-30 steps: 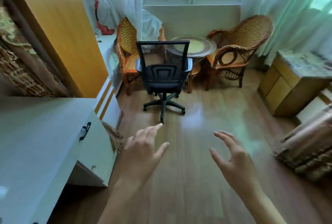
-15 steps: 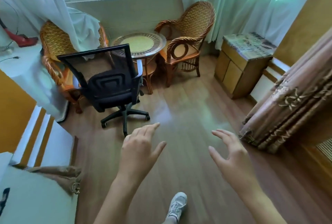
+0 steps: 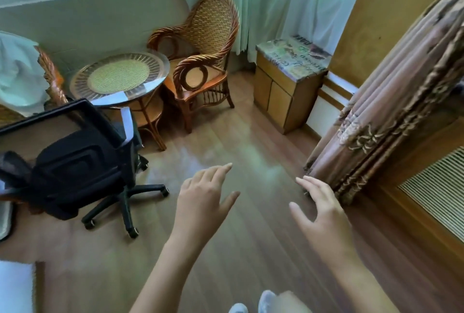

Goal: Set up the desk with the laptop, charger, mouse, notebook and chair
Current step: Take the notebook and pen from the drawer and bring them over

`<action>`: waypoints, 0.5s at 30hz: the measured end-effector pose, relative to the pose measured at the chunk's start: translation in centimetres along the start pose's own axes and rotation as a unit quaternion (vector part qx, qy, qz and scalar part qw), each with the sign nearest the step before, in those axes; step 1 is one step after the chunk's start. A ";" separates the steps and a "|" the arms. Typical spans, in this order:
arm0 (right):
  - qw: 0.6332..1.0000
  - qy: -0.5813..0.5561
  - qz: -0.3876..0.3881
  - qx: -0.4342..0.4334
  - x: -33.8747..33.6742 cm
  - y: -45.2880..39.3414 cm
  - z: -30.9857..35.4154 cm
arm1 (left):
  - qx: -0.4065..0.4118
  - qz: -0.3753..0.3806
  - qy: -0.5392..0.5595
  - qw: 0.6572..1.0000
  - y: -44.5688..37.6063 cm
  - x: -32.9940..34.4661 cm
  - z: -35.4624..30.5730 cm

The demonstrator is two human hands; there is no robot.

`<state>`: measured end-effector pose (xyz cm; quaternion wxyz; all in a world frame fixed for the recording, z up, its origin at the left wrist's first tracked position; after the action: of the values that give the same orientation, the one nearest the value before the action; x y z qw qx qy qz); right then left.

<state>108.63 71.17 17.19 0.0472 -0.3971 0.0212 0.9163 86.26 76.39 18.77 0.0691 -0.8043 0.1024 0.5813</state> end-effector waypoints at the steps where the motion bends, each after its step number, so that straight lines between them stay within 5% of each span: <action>1: 1.000 0.000 0.000 0.007 -0.3 -1.2 -0.8 | 0.009 0.009 -0.002 1.000 -1.6 0.7 -0.6; 15: 0.998 0.043 0.052 -0.005 -6.7 -25.3 -10.4 | 0.003 0.044 -0.001 0.999 -26.3 6.1 -7.6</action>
<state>123.35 95.05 14.87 -0.0040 -0.4348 0.0389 0.8997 101.53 99.67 15.12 0.0457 -0.7983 0.1389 0.5842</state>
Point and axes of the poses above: each hand's wrist, its own y-axis away from the middle knuckle, its own x-axis out of the palm, z = x × y, the point moved 7 cm from there along -y, towards the middle knuckle, and after that the axes turned 10 degrees about z, right-handed, at the moved point
